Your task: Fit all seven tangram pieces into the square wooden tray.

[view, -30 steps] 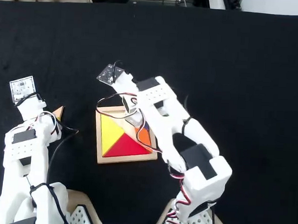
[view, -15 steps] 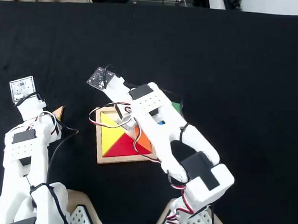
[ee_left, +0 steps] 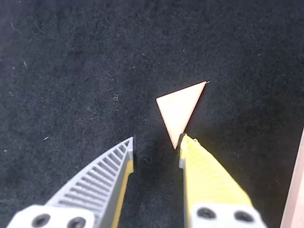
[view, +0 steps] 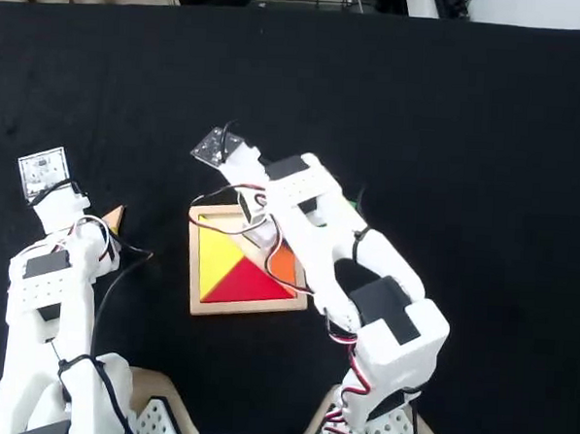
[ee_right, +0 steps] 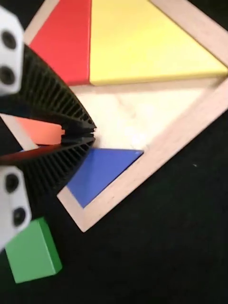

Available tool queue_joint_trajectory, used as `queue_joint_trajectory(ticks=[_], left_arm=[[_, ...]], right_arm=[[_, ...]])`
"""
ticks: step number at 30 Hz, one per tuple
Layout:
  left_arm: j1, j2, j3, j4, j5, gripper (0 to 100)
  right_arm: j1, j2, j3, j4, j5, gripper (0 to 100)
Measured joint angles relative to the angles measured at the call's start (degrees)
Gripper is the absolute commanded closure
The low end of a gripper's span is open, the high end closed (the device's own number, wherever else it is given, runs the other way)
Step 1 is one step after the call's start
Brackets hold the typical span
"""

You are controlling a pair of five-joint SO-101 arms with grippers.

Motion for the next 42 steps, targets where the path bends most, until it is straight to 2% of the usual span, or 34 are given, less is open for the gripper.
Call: queue_joint_trajectory(ticks=[4, 8, 12, 16, 22, 29, 32, 37, 39, 42], left_arm=[[0.0, 0.0, 0.0, 0.0, 0.0, 83], [0.0, 0.0, 0.0, 0.0, 0.0, 83], [0.0, 0.0, 0.0, 0.0, 0.0, 83], [0.0, 0.0, 0.0, 0.0, 0.0, 83], [0.0, 0.0, 0.0, 0.0, 0.0, 83], [0.2, 0.0, 0.0, 0.0, 0.0, 83], [0.2, 0.0, 0.0, 0.0, 0.0, 83], [0.2, 0.0, 0.0, 0.4, -0.6, 83], [0.2, 0.2, -1.5, 4.2, -3.6, 83], [0.2, 1.4, -8.8, 14.2, -10.4, 83]], right_arm=[[-0.2, -2.9, -0.1, 2.1, 0.1, 98.7], [0.5, -12.7, -0.1, 6.4, 0.2, 98.7], [7.8, -24.3, 2.5, 6.0, -0.2, 98.7], [15.5, -29.2, 11.6, -1.8, -0.4, 98.3], [18.6, -25.4, 14.4, -4.5, -1.3, 98.2], [22.0, -12.4, -0.5, 7.1, -15.6, 98.6], [20.6, -8.4, -4.3, 9.8, -19.8, 98.6], [14.2, -5.8, -5.3, 9.1, -20.7, 98.6], [14.1, -5.0, -4.8, 6.9, -20.7, 98.6], [15.8, -3.7, -2.2, 2.3, -20.7, 98.6]])
